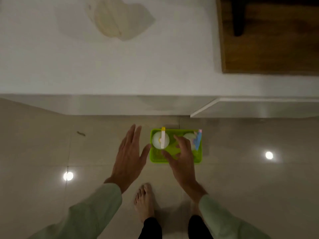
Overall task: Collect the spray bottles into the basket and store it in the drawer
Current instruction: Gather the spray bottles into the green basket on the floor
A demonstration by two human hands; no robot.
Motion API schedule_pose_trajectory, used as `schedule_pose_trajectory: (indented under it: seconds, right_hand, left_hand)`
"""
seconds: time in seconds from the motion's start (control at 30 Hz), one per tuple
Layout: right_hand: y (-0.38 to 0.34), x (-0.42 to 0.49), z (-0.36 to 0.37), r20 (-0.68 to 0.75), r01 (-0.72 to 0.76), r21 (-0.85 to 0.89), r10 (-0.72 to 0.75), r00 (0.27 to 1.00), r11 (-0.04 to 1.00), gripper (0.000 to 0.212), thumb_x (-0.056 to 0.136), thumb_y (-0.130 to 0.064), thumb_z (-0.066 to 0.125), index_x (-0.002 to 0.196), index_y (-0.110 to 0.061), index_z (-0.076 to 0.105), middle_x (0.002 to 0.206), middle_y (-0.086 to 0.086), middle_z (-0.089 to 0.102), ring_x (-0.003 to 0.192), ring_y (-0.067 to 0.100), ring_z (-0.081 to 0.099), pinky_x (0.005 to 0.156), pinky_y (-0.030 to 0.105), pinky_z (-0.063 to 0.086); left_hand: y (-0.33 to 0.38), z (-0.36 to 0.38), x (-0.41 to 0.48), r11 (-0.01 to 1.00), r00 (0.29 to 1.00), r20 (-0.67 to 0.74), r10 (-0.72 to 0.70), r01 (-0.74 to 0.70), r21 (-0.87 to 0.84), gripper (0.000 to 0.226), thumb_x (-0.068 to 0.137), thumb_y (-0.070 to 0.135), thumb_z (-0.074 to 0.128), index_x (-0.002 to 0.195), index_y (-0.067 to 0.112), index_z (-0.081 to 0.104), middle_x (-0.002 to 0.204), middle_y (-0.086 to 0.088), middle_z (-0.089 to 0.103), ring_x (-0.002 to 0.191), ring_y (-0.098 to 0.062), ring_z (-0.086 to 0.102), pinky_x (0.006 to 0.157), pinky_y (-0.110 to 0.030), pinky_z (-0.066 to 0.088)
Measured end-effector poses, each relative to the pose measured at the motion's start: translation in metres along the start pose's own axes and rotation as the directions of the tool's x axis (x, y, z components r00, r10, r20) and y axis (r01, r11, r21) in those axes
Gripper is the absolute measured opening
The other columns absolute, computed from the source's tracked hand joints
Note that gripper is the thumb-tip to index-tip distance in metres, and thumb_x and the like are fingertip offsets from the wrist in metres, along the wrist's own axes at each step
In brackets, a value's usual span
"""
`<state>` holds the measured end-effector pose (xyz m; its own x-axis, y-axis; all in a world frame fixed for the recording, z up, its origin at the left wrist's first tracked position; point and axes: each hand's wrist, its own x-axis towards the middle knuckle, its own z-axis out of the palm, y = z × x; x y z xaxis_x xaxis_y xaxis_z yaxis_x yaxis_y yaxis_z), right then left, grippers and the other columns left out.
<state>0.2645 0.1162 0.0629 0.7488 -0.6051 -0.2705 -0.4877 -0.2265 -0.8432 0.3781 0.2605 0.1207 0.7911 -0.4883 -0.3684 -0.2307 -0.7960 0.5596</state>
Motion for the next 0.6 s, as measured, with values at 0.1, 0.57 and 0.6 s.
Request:
schedule_pose_trajectory:
  seconds: [0.1, 0.57, 0.6]
  right_hand:
    - [-0.054, 0.001, -0.029, 0.022, 0.124, 0.010, -0.124, 0.992, 0.992, 0.052, 0.089, -0.039, 0.074, 0.135, -0.035, 0.051, 0.134, -0.018, 0.051, 0.125, 0.015, 0.054, 0.096, 0.046, 0.052]
    - [-0.322, 0.139, -0.035, 0.104, 0.325, -0.148, -0.312, 0.944, 0.934, 0.074, 0.078, -0.062, 0.068, 0.139, -0.031, 0.042, 0.139, -0.009, 0.047, 0.127, 0.016, 0.048, 0.091, 0.036, 0.049]
    - [-0.333, 0.155, -0.020, 0.110, 0.306, -0.196, -0.289, 0.951, 0.932, 0.079, 0.075, -0.066, 0.067, 0.140, -0.031, 0.040, 0.139, -0.007, 0.046, 0.126, 0.018, 0.048, 0.088, 0.033, 0.045]
  left_hand:
    - [0.031, -0.038, -0.011, 0.999, 0.996, -0.080, 0.038, -0.040, -0.022, 0.071, 0.097, 0.046, 0.048, 0.156, 0.019, 0.018, 0.166, 0.000, 0.012, 0.151, -0.015, 0.018, 0.121, -0.031, 0.023]
    - [0.084, -0.232, 0.043, 0.993, 0.896, -0.444, 0.020, -0.070, -0.096, 0.069, 0.098, 0.050, 0.043, 0.156, 0.024, 0.014, 0.166, 0.004, 0.010, 0.152, -0.011, 0.012, 0.121, -0.036, 0.023]
    - [0.073, -0.238, 0.053, 0.993, 0.896, -0.445, 0.008, -0.059, -0.102, 0.069, 0.099, 0.049, 0.043, 0.156, 0.023, 0.015, 0.166, 0.003, 0.010, 0.153, -0.012, 0.012, 0.122, -0.038, 0.023]
